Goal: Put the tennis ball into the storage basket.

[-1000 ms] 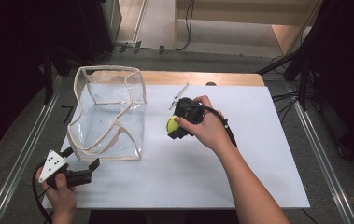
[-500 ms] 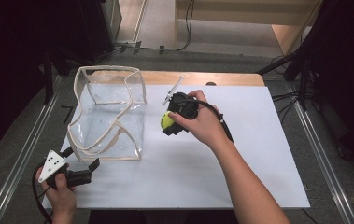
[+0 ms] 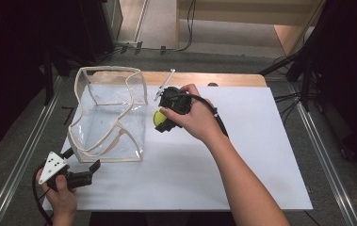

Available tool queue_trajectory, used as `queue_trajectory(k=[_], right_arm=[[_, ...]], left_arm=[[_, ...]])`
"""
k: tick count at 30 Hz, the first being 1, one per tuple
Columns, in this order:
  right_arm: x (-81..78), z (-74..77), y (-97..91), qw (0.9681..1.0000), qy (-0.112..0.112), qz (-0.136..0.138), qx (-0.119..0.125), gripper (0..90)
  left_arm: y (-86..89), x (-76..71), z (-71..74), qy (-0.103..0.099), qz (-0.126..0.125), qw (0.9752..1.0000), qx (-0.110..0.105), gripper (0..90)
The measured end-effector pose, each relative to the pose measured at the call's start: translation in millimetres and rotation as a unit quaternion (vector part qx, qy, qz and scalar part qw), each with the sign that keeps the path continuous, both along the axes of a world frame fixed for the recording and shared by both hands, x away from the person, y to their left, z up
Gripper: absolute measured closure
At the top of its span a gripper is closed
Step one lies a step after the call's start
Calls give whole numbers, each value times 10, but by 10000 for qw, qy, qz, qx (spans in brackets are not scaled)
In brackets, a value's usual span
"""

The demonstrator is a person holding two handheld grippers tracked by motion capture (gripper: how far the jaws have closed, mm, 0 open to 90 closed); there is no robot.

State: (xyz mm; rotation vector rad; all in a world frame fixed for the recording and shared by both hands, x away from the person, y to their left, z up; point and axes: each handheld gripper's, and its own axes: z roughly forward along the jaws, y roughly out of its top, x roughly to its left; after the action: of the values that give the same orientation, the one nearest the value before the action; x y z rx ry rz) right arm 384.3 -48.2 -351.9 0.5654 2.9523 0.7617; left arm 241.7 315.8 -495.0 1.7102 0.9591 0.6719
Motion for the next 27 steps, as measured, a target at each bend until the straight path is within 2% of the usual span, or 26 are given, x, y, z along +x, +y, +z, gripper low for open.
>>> queue_trajectory(k=[20, 27], right_arm=[[99, 311, 157, 9998, -43, 161, 86, 227], [122, 366, 228, 9997, -63, 239, 42, 228]], left_arm=[[-2, 0, 0, 9, -9, 10000, 30, 0], [-2, 3, 0, 9, -19, 10000, 41, 0]])
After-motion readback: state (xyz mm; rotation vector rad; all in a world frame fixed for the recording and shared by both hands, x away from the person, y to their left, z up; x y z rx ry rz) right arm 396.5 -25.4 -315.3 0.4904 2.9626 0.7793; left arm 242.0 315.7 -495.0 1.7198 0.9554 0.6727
